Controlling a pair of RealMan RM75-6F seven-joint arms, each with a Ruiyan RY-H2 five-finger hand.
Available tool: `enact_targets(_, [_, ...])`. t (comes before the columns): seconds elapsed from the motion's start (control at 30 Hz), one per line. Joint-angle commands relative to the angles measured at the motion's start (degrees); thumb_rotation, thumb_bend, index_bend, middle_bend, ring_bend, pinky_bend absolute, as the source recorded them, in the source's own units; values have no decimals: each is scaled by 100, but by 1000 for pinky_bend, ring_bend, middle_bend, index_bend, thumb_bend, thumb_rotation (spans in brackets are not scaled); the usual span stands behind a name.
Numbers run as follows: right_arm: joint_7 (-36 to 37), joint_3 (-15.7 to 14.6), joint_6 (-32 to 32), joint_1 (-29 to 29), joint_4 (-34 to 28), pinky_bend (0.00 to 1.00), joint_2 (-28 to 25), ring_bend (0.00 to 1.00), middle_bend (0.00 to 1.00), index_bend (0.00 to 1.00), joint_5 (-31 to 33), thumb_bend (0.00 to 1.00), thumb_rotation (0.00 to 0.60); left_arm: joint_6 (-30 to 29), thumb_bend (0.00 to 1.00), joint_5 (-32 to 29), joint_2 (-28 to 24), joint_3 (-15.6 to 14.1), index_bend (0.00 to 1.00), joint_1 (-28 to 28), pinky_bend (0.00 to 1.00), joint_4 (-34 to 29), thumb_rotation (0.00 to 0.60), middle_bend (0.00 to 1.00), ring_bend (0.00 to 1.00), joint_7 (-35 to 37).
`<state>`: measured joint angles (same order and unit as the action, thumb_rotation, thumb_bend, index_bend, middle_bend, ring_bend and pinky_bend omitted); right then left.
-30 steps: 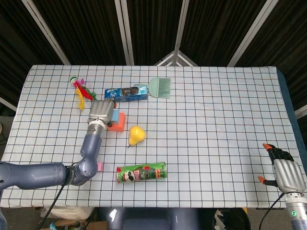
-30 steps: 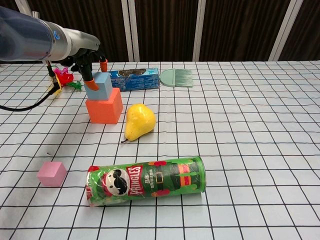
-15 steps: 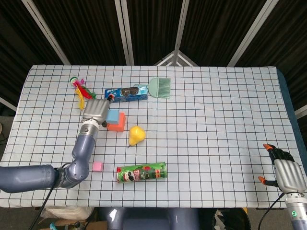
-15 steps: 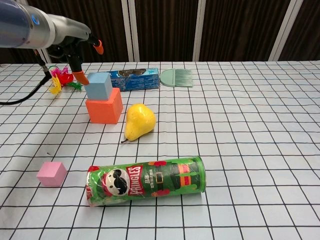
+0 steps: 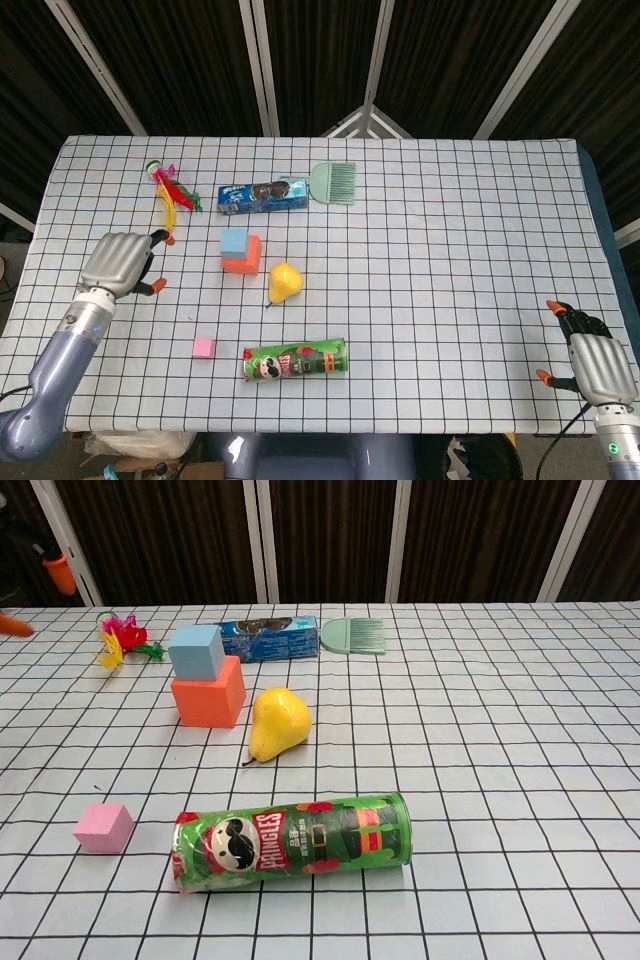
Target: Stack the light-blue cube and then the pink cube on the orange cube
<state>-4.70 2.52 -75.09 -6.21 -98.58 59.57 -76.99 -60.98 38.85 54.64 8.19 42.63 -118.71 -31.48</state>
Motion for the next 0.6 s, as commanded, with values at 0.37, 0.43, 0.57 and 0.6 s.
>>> enact_targets(0.37, [73,-13,-13,11,16,163,-19,154,133,113,-49,173,600,596,324,1078,793,-877,328,-442,858,656,600,815,766,351])
enact_targets(0.43, [53,4,-31,15,29,163,-19,153,133,114,-21,173,600,535,314,1087,900,-886,326,-399,859,582,600,815,766,211])
enact_targets(0.57, [42,8,-21,13,27,163,-15,153,133,114,-1,173,600,558,287,1027,1035,-998,312,-290,859,379,600,814,766,-124])
enact_targets(0.6, [37,7,-17,11,27,163,-15,153,133,114,-2,173,600,545,280,972,1062,-1033,311,-252,859,315,600,814,766,-247])
